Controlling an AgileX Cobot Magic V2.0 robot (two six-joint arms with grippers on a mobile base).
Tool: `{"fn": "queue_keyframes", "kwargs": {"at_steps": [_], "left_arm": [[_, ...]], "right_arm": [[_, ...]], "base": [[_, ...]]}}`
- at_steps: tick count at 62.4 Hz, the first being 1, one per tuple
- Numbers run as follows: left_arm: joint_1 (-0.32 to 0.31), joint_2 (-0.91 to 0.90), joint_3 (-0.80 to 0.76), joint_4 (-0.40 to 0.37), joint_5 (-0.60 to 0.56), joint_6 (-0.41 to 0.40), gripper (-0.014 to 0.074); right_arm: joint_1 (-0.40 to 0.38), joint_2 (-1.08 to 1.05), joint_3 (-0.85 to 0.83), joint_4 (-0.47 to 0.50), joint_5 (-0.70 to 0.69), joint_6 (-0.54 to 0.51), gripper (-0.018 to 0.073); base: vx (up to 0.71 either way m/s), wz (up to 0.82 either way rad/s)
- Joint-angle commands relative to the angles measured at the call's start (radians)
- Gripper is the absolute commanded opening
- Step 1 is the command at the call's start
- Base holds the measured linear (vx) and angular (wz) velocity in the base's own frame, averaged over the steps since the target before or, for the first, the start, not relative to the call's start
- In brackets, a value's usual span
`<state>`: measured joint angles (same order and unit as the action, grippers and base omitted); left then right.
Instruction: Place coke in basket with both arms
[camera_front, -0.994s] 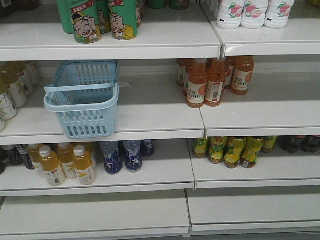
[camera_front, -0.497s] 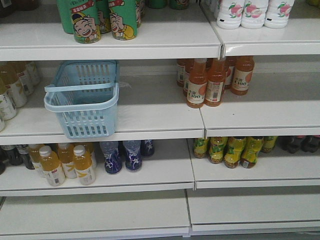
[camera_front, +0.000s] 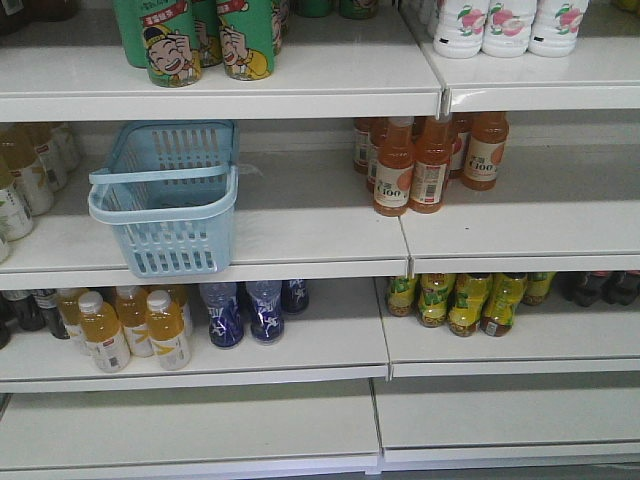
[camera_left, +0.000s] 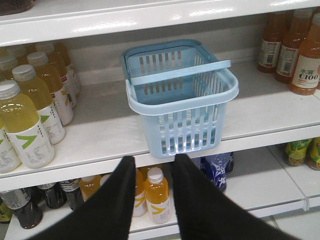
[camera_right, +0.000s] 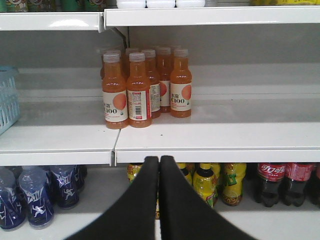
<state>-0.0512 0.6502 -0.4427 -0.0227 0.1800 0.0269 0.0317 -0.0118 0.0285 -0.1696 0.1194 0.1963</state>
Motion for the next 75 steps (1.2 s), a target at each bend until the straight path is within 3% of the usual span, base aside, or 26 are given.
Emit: {"fn": "queue_keyframes", "kwargs": {"at_steps": [1,29,54,64,75], "left_arm": [[0.0,0.005,-0.03,-0.011,-0.08,-0.008,0.0277],[0.0,0.005,-0.03,-0.011,-0.076,-0.008,0.0495],[0.0,0.005,-0.03,-0.019,-0.148,-0.009,0.0505],[0.0,0.005,-0.03,-0.195,-0.164,-0.009,0.0505],[0.0,0.012,-0.03,-0.508,-0.192,-0.009,0.0505]], "right_arm": [[-0.007,-0.011,0.019,-0.007,-0.074,0.003,-0.001],[-0.007,-0.011,0.019,-0.007,-0.074,0.003,-0.001],[-0.007,-0.011,0.019,-0.007,-0.074,0.003,-0.001],[-0.007,-0.011,0.019,-0.007,-0.074,0.003,-0.001],[-0.007,-0.011,0.019,-0.007,-0.074,0.003,-0.001]], "base": [[0.0,0.0],[0.0,0.0],[0.0,0.0],[0.0,0.0],[0.0,0.0]]}}
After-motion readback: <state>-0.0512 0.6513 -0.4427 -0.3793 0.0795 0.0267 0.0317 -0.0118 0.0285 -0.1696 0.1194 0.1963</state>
